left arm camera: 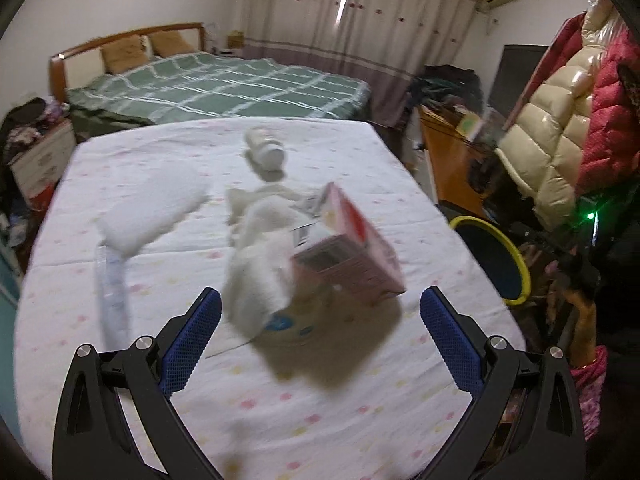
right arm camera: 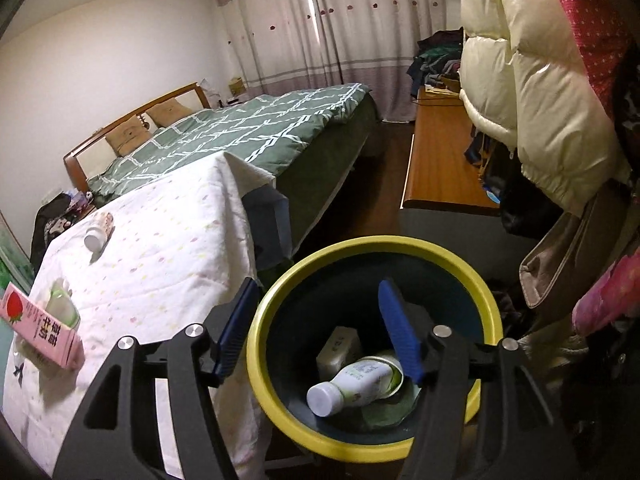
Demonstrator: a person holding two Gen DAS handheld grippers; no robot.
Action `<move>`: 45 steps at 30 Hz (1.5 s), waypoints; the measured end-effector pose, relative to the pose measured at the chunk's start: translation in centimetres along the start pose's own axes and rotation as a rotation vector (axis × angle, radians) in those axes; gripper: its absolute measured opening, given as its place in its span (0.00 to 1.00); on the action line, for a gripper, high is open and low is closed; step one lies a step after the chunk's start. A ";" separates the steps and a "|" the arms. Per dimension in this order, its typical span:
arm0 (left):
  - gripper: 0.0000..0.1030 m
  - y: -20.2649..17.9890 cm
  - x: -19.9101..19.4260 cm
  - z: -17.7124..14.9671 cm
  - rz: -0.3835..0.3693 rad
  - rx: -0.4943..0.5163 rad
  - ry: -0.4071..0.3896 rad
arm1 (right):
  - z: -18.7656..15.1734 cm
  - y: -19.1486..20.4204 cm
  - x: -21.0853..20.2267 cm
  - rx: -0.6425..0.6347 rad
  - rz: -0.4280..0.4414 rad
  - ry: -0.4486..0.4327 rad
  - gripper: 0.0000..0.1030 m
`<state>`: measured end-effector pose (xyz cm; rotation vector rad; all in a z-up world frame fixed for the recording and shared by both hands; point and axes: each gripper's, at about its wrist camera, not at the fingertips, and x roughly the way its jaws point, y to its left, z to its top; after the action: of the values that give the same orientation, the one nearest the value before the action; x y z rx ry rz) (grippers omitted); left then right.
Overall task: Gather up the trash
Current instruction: 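Grasp the pink strawberry milk carton with the left gripper and lift it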
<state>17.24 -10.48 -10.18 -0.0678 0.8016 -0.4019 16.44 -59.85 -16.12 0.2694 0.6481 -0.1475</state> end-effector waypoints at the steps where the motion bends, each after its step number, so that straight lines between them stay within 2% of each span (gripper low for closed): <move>1: 0.95 -0.1 0.7 0.3 -0.013 -0.002 0.009 | -0.1 0.1 0.0 -0.002 0.002 0.003 0.58; 7: 0.95 -0.7 4.0 2.0 -0.054 -0.016 0.041 | -0.5 0.2 0.3 -0.003 0.009 0.018 0.58; 17: 0.95 -2.9 4.7 4.2 -0.084 0.019 0.016 | -0.7 0.1 1.1 0.003 0.025 0.037 0.59; 22: 0.95 -4.9 4.5 5.3 -0.104 0.060 -0.020 | -0.7 -0.1 1.2 0.014 0.024 0.034 0.59; 27: 0.95 -7.8 4.9 6.2 -0.074 0.135 -0.053 | -1.0 -0.6 1.3 0.028 0.025 0.036 0.59; 29: 0.95 -8.8 4.8 6.3 -0.084 0.147 -0.067 | -1.2 -0.9 1.2 0.034 0.027 0.035 0.59; 31: 0.94 -9.6 4.4 6.3 -0.147 0.149 -0.087 | -1.3 -1.2 1.3 0.041 0.031 0.037 0.59; 33: 0.91 -10.0 4.4 6.2 -0.162 0.150 -0.096 | -1.4 -1.4 1.4 0.049 0.034 0.041 0.59; 38: 0.91 -11.0 4.4 5.6 -0.097 0.163 -0.120 | -1.6 -2.1 1.6 0.065 0.045 0.050 0.59; 42: 0.86 -10.5 4.5 5.1 -0.159 0.097 -0.111 | -1.7 -2.3 1.8 0.076 0.054 0.052 0.59; 45: 0.86 -10.4 5.0 4.7 -0.119 0.085 -0.108 | -1.8 -2.5 1.8 0.080 0.059 0.049 0.59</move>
<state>20.33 -22.36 -8.15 -0.0578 0.6749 -0.5398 16.26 -61.78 -19.07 0.3698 0.6834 -0.1111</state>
